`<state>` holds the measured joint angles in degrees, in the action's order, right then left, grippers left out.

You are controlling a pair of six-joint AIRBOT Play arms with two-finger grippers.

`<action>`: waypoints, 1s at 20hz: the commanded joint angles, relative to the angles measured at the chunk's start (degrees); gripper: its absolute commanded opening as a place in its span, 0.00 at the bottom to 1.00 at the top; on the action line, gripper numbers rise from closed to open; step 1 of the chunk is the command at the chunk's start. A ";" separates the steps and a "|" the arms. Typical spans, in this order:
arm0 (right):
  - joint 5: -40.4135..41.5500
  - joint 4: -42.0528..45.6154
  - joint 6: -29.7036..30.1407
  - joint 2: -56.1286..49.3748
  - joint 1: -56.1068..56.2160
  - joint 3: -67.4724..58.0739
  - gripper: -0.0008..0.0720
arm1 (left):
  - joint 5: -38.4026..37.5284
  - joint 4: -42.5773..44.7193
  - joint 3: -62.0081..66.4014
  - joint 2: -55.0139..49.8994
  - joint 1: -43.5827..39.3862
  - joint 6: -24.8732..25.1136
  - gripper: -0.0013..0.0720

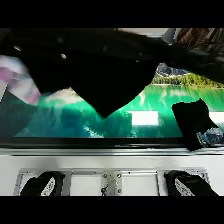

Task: Fold the clothes and pants, and hang the long-sleeved shirts on hangers.

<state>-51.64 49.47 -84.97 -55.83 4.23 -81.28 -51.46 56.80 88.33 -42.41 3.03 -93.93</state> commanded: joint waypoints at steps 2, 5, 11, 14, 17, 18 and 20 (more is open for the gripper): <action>-7.76 0.26 -10.49 12.26 -0.55 -2.73 0.06 | 1.03 0.24 8.85 9.05 -1.97 -1.07 0.04; -16.63 0.26 -17.51 15.80 -0.55 -2.69 0.06 | 3.32 0.24 8.07 11.47 -1.97 -2.54 0.04; -28.28 0.42 -29.51 14.86 -0.48 1.31 0.06 | 5.07 0.26 -0.20 3.63 -1.97 -2.56 0.04; -23.69 0.79 -29.51 10.60 -0.39 8.09 0.06 | 7.76 0.13 -2.25 -9.42 -1.99 -2.54 0.04; -16.79 3.06 -28.46 1.86 1.33 13.09 0.06 | 7.96 -0.52 3.32 -27.15 -4.83 -1.40 0.04; -14.16 4.46 -27.28 -2.40 2.14 13.31 0.06 | 7.93 -0.52 6.60 -33.03 -6.05 -0.31 0.04; -8.68 4.87 -26.23 -10.27 2.29 13.25 0.06 | 7.43 -1.53 14.32 -44.39 -8.17 0.07 0.04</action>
<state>-67.92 52.84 -112.66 -56.86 5.72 -69.69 -43.86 56.55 95.18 -72.12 -2.61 -95.13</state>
